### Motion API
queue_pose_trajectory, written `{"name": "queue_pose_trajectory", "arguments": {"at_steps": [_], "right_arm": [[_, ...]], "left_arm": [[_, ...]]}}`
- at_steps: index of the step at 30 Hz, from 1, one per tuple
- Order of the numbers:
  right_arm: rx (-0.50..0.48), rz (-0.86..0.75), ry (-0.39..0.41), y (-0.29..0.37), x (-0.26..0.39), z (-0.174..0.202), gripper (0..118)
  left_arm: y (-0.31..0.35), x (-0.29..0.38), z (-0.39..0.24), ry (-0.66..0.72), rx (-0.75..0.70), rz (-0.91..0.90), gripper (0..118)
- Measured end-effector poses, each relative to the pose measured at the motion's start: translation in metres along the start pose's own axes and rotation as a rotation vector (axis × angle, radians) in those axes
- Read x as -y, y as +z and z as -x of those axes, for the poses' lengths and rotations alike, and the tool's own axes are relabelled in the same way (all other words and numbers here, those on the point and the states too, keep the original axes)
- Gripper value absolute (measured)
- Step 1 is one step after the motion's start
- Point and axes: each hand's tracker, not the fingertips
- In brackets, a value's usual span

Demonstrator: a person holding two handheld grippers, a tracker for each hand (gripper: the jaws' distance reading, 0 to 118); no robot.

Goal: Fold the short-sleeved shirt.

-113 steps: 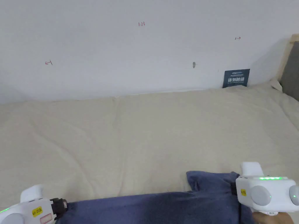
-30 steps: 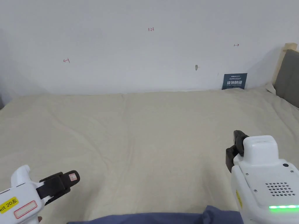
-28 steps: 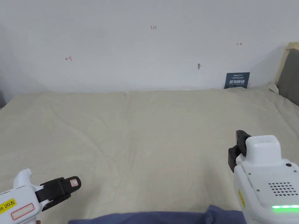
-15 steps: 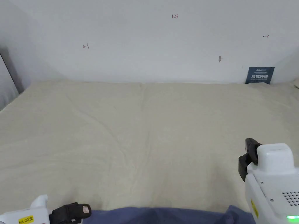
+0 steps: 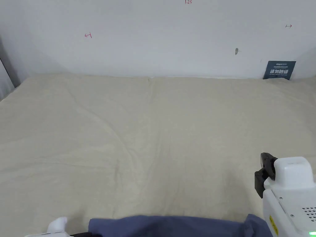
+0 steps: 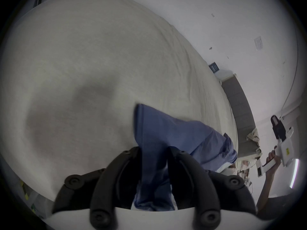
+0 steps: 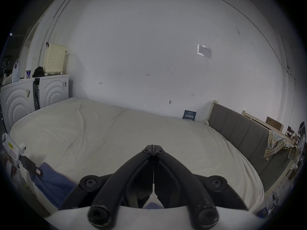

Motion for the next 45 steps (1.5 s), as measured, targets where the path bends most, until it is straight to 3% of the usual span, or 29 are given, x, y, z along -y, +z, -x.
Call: {"name": "queue_pose_trajectory", "arguments": {"at_steps": [5,6,10,16,24,28,37,45], "right_arm": [[-0.007,0.007,-0.005,0.0,0.0,-0.001,0],[-0.007,0.007,-0.006,0.001,0.0,-0.002,0],[-0.001,0.01,-0.007,0.001,0.0,-0.008,0],[0.014,-0.01,-0.024,0.007,-0.004,-0.021,0],[0.013,-0.033,-0.061,0.019,-0.005,-0.035,0],[0.012,-0.038,-0.07,0.024,-0.003,-0.041,0],[0.016,-0.054,-0.087,0.036,-0.004,-0.055,0],[0.045,-0.056,-0.09,0.045,0.0,-0.073,0]], "left_arm": [[-0.005,0.004,-0.007,-0.034,-0.063,-0.02,22],[-0.005,0.005,-0.009,-0.008,-0.016,-0.021,11],[0.004,0.01,-0.036,-0.132,-0.119,-0.074,10],[0.055,-0.005,-0.047,-0.137,-0.113,-0.128,8],[0.102,-0.016,-0.045,-0.153,-0.298,-0.173,8],[0.089,-0.009,-0.073,-0.18,-0.277,-0.154,8],[0.005,0.016,-0.181,-0.283,-0.063,0.014,8],[-0.078,0.039,-0.23,-0.288,-0.046,0.126,8]]}}
